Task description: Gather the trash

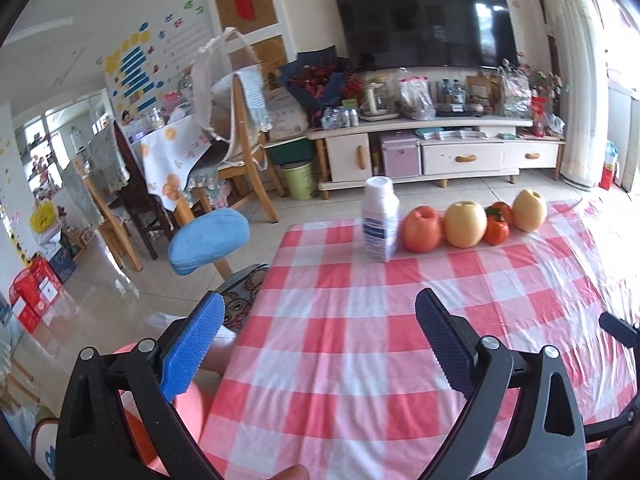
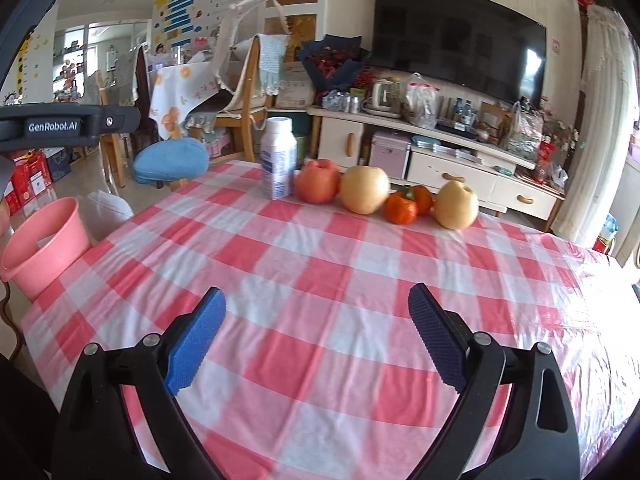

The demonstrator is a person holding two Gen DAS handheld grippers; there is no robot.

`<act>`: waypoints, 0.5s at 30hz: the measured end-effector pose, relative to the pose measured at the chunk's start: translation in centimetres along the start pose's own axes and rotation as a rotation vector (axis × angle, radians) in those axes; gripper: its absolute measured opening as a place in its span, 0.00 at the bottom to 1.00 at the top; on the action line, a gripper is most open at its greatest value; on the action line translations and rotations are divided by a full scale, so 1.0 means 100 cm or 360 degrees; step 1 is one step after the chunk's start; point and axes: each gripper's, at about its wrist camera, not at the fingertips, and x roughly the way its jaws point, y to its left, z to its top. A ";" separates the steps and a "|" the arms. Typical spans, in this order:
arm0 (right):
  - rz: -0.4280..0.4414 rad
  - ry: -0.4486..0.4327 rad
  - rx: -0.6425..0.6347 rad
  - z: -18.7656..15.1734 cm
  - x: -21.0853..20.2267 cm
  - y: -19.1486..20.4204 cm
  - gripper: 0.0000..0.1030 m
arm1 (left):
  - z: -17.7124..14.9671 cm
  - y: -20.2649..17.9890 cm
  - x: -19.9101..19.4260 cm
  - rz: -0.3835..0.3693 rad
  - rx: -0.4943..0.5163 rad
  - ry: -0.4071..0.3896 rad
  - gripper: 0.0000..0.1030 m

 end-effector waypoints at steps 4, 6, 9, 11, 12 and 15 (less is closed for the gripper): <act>-0.0037 -0.0023 0.0005 -0.002 -0.006 -0.015 0.90 | 0.001 -0.026 -0.003 -0.0023 0.0072 -0.0010 0.93; -0.0056 -0.0034 0.0002 -0.003 -0.009 -0.021 0.90 | 0.001 -0.037 -0.004 -0.0051 0.0084 -0.0010 0.93; -0.0095 -0.0049 0.0000 -0.005 -0.014 -0.031 0.90 | 0.003 -0.049 -0.004 -0.0095 0.0089 -0.0007 0.93; -0.0112 -0.0057 0.0015 -0.005 -0.017 -0.038 0.90 | 0.002 -0.061 -0.005 -0.0100 0.0111 -0.0009 0.93; -0.0118 -0.0059 0.0023 -0.006 -0.018 -0.041 0.90 | 0.001 -0.067 -0.005 -0.0095 0.0128 -0.0013 0.93; -0.0132 -0.0067 0.0053 -0.008 -0.022 -0.052 0.90 | 0.000 -0.080 -0.006 -0.0126 0.0145 -0.0009 0.93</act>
